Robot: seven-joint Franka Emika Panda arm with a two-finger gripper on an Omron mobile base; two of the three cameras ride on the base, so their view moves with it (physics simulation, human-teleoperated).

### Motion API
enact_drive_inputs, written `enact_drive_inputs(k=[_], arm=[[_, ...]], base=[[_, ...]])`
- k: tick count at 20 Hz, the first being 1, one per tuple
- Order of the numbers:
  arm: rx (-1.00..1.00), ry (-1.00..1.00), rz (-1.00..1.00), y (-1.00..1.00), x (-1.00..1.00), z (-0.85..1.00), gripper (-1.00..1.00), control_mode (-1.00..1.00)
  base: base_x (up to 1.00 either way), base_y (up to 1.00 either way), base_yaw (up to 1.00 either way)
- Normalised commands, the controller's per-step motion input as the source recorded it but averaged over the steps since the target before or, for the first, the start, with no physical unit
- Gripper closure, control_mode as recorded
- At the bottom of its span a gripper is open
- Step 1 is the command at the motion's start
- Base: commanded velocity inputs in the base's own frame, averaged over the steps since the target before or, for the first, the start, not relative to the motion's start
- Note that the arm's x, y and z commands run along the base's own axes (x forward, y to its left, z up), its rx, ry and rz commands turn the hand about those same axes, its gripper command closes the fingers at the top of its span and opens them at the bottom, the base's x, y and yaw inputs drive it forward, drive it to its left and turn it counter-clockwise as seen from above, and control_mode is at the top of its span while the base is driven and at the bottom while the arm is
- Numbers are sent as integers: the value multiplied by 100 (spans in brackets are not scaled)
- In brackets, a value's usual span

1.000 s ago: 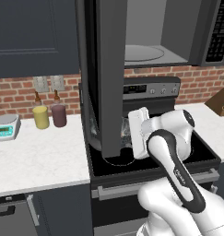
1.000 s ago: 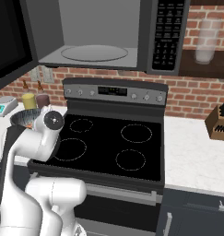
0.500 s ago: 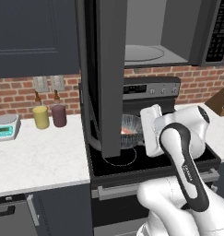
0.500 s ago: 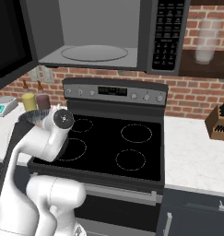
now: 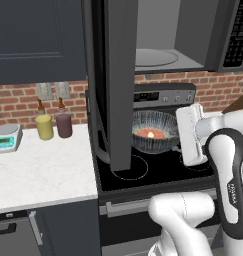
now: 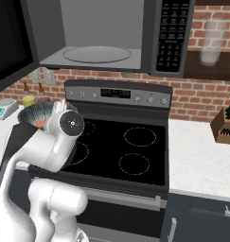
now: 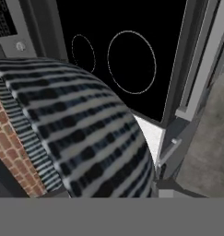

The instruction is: Open the microwave, place the bowl with waffle inside the microwave, then close the microwave door and turn it on.

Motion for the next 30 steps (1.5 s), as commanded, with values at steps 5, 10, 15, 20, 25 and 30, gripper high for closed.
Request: enact_drive_inputs(k=[5,10,15,20,25,30], arm=[[0,-9,0,-14,-6,63,100,-100],[0,-5,-1,-12,8,75,100,-100],[0,-8,-1,-13,17,64,100,-100],[0,-2,-4,-16,36,40,100,-100],[0,0,-3,-23,56,31,100,-100],[0,-3,0,-21,64,23,100,-100]], base=[[0,0,0],[0,0,0],[0,0,0],[0,0,0],[0,0,0],[0,0,0]])
